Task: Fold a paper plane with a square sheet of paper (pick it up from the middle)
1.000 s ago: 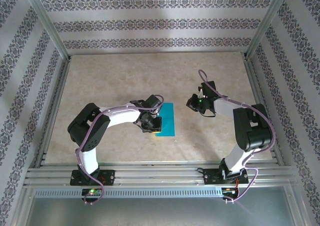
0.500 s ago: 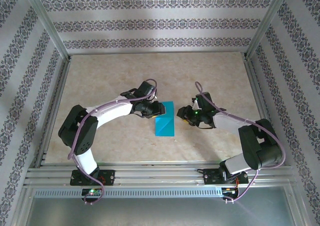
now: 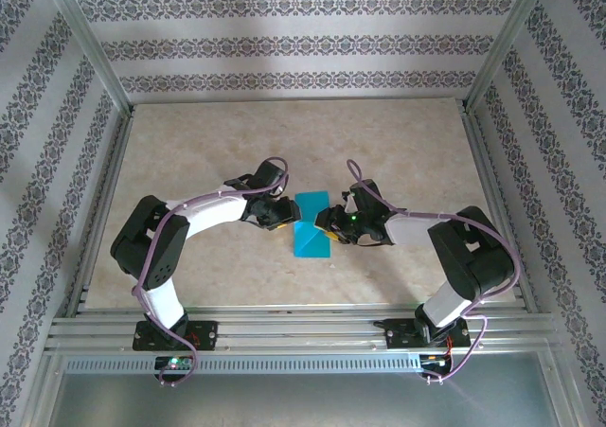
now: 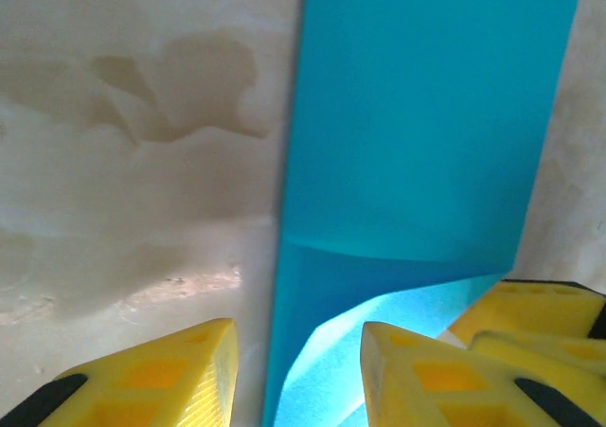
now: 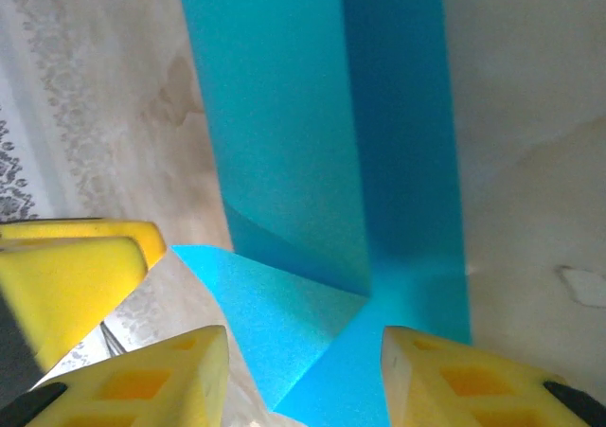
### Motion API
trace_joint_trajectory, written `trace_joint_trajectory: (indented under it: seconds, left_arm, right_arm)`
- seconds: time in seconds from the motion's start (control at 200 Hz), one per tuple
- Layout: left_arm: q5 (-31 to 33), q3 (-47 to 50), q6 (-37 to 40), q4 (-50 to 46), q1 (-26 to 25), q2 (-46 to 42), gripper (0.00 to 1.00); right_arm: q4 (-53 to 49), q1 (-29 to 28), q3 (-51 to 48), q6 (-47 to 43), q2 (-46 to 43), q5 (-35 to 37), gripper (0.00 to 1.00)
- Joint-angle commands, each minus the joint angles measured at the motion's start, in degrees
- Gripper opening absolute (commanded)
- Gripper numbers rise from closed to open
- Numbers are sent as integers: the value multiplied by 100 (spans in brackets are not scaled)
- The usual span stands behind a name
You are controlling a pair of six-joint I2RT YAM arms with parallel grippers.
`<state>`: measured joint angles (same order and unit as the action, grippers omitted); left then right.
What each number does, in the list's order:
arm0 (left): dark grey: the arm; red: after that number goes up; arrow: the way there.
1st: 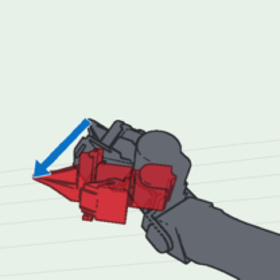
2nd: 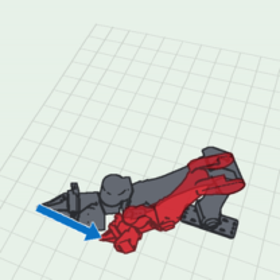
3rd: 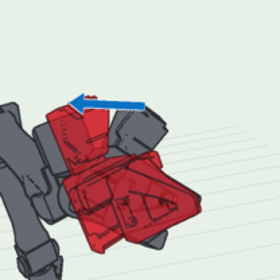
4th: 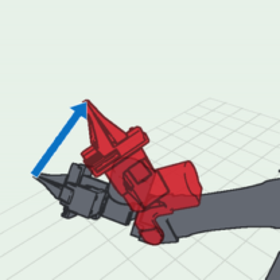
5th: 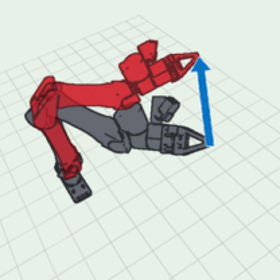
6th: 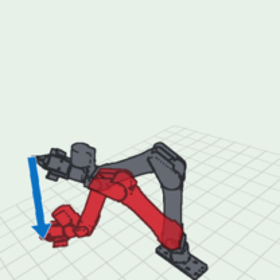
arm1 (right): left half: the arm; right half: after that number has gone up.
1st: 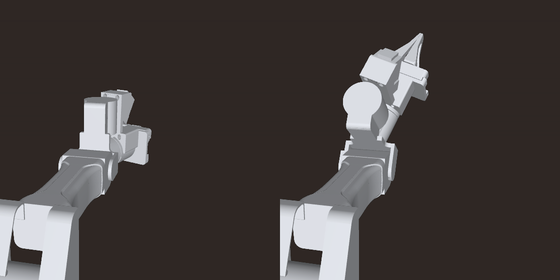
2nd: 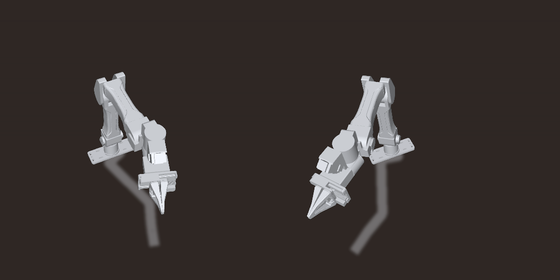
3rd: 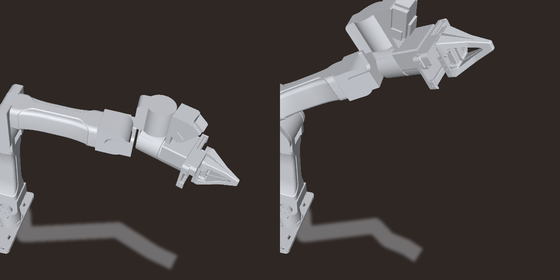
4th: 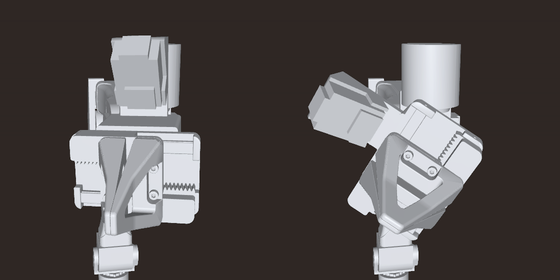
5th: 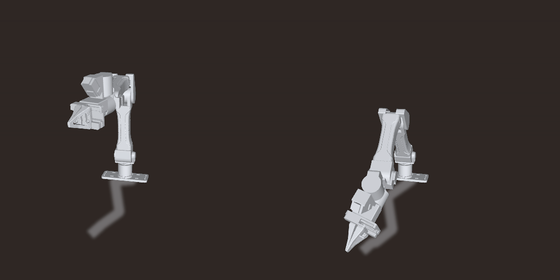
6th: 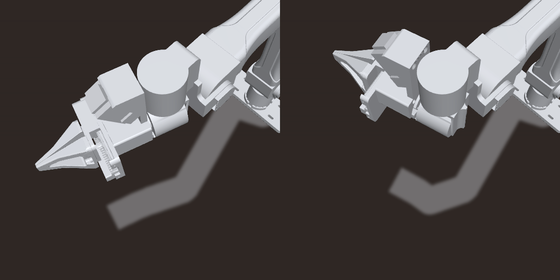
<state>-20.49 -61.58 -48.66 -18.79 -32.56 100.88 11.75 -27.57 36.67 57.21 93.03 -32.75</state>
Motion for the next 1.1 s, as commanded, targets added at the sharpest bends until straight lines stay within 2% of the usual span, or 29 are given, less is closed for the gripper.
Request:
trace_joint_trajectory:
  seconds: [0.0, 0.34, 0.61, 0.799, 0.909, 1.099]
  left_arm:
    - [146, 133, -120, 59, 120, -204, 39]
    - [-79, 541, -174, 55, 662, -723, 41]
    - [-794, 1122, -438, 688, 1291, -1433, 48]
    - [-1100, 1486, -589, 1004, 1584, -1917, 61]
    - [-1269, 1780, -683, 1318, 1738, -2205, 76]
    - [-1884, 2265, -1030, 2453, 1797, -2679, 96]
  right_arm:
    - [423, -120, 148, 64, 164, -271, 44]
    - [786, -319, 54, -263, 381, -193, 32]
    - [1105, -345, 77, -515, 432, -68, 17]
    - [1222, -318, 148, -437, 311, 102, 8]
    - [1447, -246, 176, -316, 77, 115, 7]
    - [1612, 32, 697, -218, -298, -514, 7]
